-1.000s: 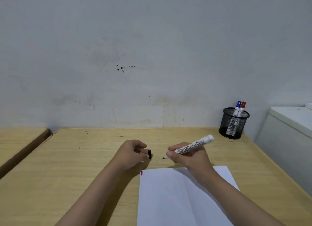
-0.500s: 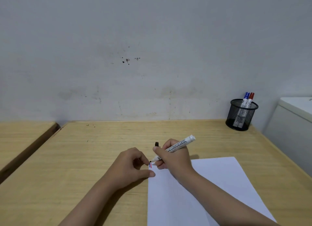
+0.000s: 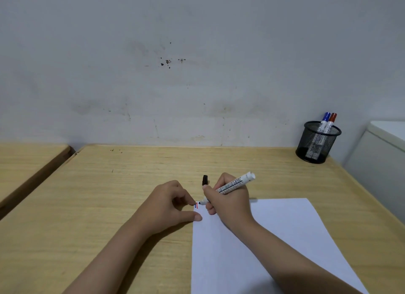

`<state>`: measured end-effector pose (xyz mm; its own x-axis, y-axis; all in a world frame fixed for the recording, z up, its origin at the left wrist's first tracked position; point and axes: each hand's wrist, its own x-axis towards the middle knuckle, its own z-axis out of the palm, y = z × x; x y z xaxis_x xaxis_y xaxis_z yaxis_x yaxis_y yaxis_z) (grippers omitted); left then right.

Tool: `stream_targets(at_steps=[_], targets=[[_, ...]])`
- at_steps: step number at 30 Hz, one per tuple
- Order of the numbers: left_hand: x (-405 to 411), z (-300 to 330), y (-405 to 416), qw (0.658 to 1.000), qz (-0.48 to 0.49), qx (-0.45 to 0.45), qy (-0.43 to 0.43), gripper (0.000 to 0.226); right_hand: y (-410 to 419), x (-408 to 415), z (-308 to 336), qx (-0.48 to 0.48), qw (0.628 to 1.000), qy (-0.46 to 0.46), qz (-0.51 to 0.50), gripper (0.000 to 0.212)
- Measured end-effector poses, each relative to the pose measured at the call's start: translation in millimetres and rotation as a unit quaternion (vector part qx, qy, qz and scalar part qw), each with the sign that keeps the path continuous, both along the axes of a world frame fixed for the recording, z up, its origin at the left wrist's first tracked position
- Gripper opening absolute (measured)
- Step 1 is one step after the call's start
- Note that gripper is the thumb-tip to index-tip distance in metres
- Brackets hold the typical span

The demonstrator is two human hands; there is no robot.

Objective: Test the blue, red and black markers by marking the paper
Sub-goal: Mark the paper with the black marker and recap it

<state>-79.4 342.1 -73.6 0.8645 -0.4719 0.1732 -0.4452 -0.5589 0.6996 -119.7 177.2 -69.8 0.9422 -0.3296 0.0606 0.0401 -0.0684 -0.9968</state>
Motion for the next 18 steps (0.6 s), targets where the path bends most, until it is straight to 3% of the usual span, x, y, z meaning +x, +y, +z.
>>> stream_targets(at_steps=[9, 18], targets=[[3.5, 1.5, -1.0, 1.000, -0.003, 0.004, 0.010, 0.034, -0.3, 4.3, -2.2, -0.006, 1.000, 0.002, 0.014, 0.030], [4.0, 1.5, -1.7, 1.000, -0.003, 0.000, 0.007, 0.041, -2.1, 6.4, -3.5, -0.022, 0.999, 0.026, 0.021, 0.030]])
